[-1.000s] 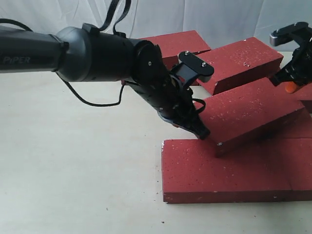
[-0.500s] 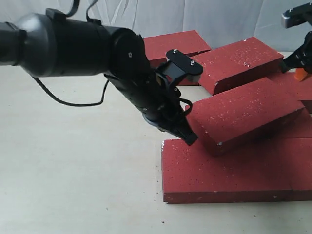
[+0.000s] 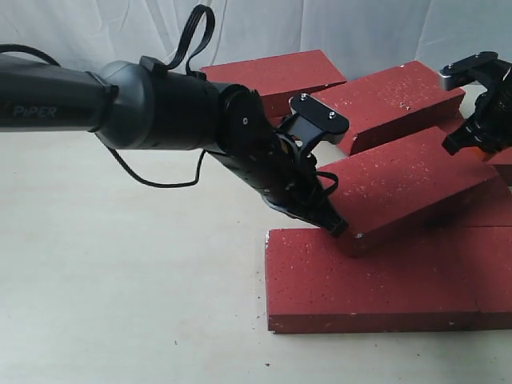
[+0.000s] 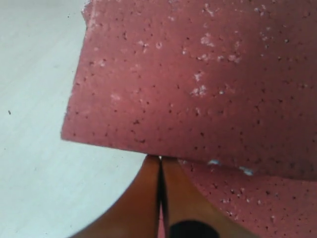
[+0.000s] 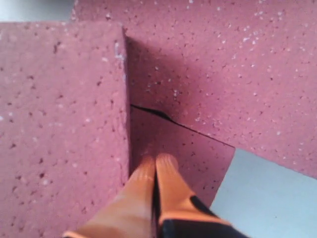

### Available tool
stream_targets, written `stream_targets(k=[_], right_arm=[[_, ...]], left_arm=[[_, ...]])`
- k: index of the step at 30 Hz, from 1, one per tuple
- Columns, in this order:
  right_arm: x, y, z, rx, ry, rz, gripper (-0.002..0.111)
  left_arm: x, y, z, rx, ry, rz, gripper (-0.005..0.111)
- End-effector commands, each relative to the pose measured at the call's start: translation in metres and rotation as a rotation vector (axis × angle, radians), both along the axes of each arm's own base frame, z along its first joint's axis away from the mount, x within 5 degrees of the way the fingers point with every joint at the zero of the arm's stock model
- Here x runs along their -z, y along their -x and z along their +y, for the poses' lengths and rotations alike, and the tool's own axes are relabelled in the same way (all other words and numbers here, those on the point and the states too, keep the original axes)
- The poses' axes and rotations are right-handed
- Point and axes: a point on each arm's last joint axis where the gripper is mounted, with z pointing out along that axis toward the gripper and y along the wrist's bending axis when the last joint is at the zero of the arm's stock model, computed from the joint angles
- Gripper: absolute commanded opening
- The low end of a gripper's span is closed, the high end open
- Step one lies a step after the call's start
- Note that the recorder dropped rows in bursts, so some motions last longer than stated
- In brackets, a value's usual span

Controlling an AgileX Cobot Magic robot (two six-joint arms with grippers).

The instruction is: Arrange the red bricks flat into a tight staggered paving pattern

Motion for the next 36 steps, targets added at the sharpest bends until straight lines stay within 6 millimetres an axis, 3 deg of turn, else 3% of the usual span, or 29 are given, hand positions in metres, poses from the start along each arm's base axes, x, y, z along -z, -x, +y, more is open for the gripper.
stream_targets(k=[1,7,12,19,24,29,36], right_arm=[[-0.002,0.002,0.008,-0.022,-0.094,0.025,-0.001],[-0.016,0.005,0.008,-0.019,-0.099,-0.003,-0.001],[-0.054,0.015,0.014,-0.003,-0.147,-0.095,-0.001],[-0.089,0.029,0.032,0.025,-0.304,-0.157,-0.001],[-0.094,0.034,0.067,-0.050,-0.366,-0.136,-0.001],[-0.093,0.042,0.114,-0.146,-0.401,-0.103,-0.001],[-0.090,0.044,0.172,-0.186,-0.550,-0.147,-0.001]], left_arm=[[-0.001,-0.001,-0.009,-0.003,0.031,-0.014,0.000],[-0.014,0.000,-0.006,0.022,0.026,-0.055,0.000],[-0.050,0.005,0.006,0.030,0.058,-0.086,0.000],[-0.099,-0.002,0.051,-0.017,0.062,-0.098,0.000],[-0.121,-0.012,0.093,-0.066,0.001,-0.113,0.000],[-0.122,-0.024,0.132,-0.150,-0.049,-0.074,0.000],[-0.088,-0.038,0.183,-0.284,-0.134,-0.013,0.000]])
